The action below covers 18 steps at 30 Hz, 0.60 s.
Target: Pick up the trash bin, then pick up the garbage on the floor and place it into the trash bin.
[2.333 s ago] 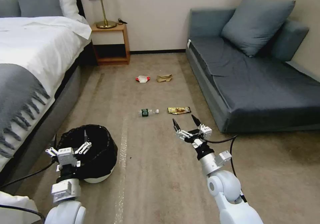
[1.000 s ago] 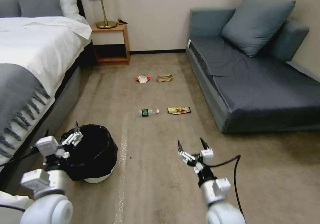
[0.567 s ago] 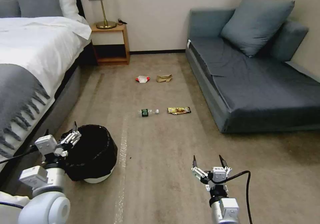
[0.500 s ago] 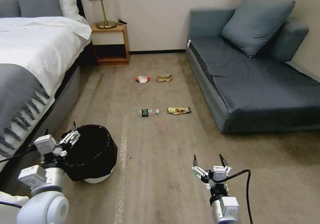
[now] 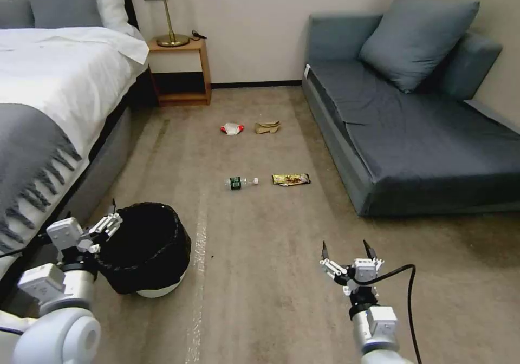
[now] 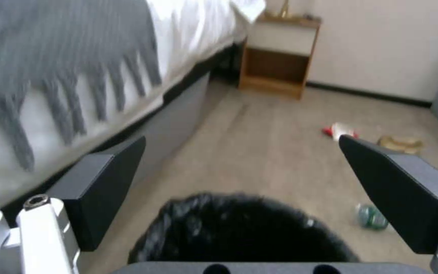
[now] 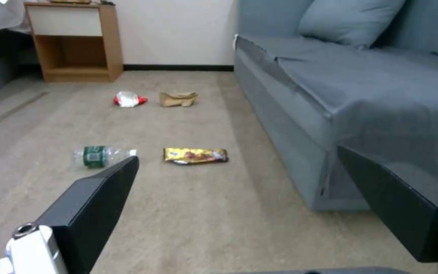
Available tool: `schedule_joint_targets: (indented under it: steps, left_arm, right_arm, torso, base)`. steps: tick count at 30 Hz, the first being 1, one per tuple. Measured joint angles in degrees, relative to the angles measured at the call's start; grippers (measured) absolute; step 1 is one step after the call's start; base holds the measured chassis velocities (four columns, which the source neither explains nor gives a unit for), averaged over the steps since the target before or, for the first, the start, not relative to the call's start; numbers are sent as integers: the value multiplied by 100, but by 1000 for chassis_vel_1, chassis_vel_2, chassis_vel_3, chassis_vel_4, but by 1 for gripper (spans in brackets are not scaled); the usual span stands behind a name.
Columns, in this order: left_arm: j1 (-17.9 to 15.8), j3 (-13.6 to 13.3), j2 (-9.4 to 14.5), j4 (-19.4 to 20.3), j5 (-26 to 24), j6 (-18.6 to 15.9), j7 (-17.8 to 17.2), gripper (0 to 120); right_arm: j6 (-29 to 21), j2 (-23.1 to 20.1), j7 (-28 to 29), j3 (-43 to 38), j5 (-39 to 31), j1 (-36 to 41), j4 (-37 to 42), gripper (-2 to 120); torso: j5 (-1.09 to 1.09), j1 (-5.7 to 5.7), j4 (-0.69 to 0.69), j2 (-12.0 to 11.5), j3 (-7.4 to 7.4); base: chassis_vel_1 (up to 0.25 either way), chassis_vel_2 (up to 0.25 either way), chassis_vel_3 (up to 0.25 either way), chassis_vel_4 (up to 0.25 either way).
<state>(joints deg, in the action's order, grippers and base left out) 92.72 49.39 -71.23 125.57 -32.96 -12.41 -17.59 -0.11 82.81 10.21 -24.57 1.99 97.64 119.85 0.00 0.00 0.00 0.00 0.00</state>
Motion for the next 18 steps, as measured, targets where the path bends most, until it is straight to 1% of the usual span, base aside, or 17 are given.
schedule_joint_targets:
  steps: [3,5,8,9,10,12,17,18]
  left_arm:
    - [-41,30,129,-172,-281,-226,-153,96]
    - [-65,39,158,-243,-323,-268,-189,96]
    - [-184,62,245,-600,-481,-432,-331,95]
    - [-226,64,262,-723,-509,-462,-358,95]
    - [-226,64,262,-723,-509,-462,-358,95]
    - [-318,64,294,-979,-567,-493,-400,95]
    - [-419,45,309,-1151,-752,-597,-449,95]
    - [-458,19,313,-1174,-908,-663,-503,95]
  right_arm:
    - [0,-70,-1,-79,-77,-48,-34,100]
    - [0,-84,-1,-91,-94,-59,-40,100]
    - [0,-130,0,-124,-145,-120,-62,100]
    - [-3,-145,0,-133,-161,-136,-64,100]
    - [-3,-145,0,-133,-161,-136,-64,100]
    - [-8,-182,0,-159,-191,-167,-68,100]
    - [-11,-235,0,-196,-225,-189,-80,100]
    - [-12,-245,0,-205,-231,-200,-87,100]
  torso:
    - [0,1,0,0,0]
    - [0,0,0,0,0]
    - [0,0,0,0,0]
    - [-1,0,0,0,0]
    - [-1,0,0,0,0]
    - [-1,0,0,0,0]
    - [0,0,0,0,0]
    - [-1,0,0,0,0]
  base:
    - [0,0,0,0]
    - [0,0,0,0]
    - [0,0,0,0]
    - [0,0,0,0]
    - [0,0,0,0]
    - [0,0,0,0]
    - [0,0,0,0]
    - [0,0,0,0]
